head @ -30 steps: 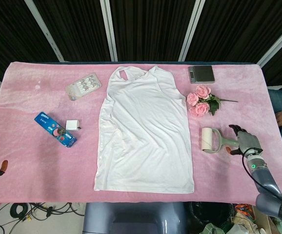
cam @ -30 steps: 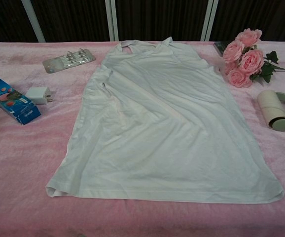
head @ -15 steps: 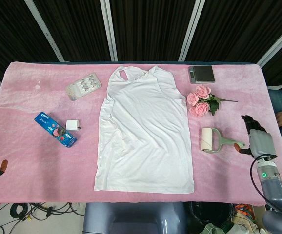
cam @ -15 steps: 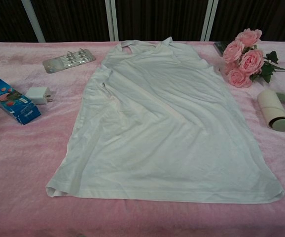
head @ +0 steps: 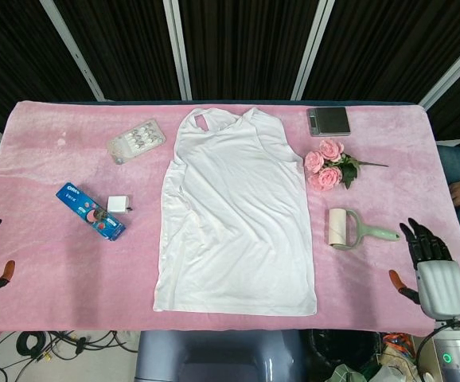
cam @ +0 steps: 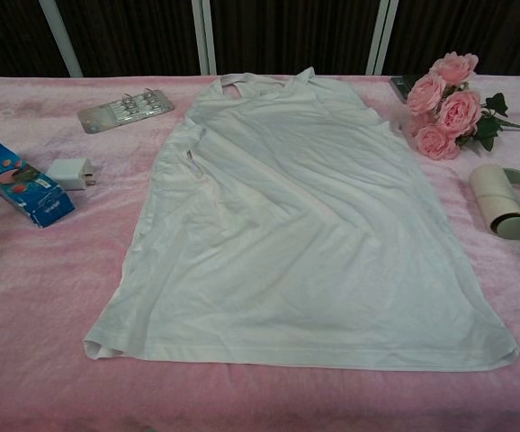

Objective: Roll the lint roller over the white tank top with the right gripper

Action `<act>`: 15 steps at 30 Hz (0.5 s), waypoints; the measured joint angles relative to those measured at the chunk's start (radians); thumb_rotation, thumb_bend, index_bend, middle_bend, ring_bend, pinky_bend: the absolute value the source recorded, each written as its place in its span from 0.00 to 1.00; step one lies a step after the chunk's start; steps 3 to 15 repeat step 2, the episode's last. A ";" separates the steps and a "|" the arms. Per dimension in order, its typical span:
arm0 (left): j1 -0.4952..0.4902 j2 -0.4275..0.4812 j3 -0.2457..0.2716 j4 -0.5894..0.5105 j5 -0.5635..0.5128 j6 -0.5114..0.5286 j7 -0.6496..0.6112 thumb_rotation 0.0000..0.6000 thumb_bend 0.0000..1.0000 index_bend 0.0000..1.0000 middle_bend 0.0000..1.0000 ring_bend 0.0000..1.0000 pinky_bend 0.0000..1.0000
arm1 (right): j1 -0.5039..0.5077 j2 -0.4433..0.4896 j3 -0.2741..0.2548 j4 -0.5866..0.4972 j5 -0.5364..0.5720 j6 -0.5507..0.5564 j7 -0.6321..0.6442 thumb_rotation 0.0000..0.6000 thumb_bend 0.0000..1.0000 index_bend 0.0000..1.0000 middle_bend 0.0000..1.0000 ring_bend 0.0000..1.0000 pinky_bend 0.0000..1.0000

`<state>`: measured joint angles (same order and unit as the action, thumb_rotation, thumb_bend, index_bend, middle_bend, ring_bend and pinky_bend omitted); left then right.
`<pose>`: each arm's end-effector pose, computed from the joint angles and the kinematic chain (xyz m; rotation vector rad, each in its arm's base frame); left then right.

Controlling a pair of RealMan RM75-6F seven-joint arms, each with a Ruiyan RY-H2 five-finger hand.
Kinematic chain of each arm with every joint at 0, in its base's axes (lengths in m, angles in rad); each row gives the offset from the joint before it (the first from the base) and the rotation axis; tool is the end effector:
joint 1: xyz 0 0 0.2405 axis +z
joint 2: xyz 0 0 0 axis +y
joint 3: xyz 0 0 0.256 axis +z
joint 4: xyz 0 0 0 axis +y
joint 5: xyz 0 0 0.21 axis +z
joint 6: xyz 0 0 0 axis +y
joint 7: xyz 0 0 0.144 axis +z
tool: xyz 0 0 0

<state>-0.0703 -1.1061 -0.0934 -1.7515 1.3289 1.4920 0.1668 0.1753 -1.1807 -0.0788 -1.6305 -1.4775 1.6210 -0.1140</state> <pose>-0.3056 0.1816 0.1649 -1.2403 -0.9333 -0.8041 -0.2923 -0.1805 0.1405 1.4241 -0.8220 0.9292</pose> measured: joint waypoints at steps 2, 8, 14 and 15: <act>-0.001 0.004 0.004 0.004 0.017 0.001 -0.005 1.00 0.36 0.13 0.04 0.04 0.11 | -0.013 -0.024 -0.014 0.035 -0.023 0.005 -0.020 1.00 0.19 0.06 0.04 0.09 0.17; -0.001 0.004 0.004 0.004 0.017 0.001 -0.005 1.00 0.36 0.13 0.04 0.04 0.11 | -0.013 -0.024 -0.014 0.035 -0.023 0.005 -0.020 1.00 0.19 0.06 0.04 0.09 0.17; -0.001 0.004 0.004 0.004 0.017 0.001 -0.005 1.00 0.36 0.13 0.04 0.04 0.11 | -0.013 -0.024 -0.014 0.035 -0.023 0.005 -0.020 1.00 0.19 0.06 0.04 0.09 0.17; -0.001 0.004 0.004 0.004 0.017 0.001 -0.005 1.00 0.36 0.13 0.04 0.04 0.11 | -0.013 -0.024 -0.014 0.035 -0.023 0.005 -0.020 1.00 0.19 0.06 0.04 0.09 0.17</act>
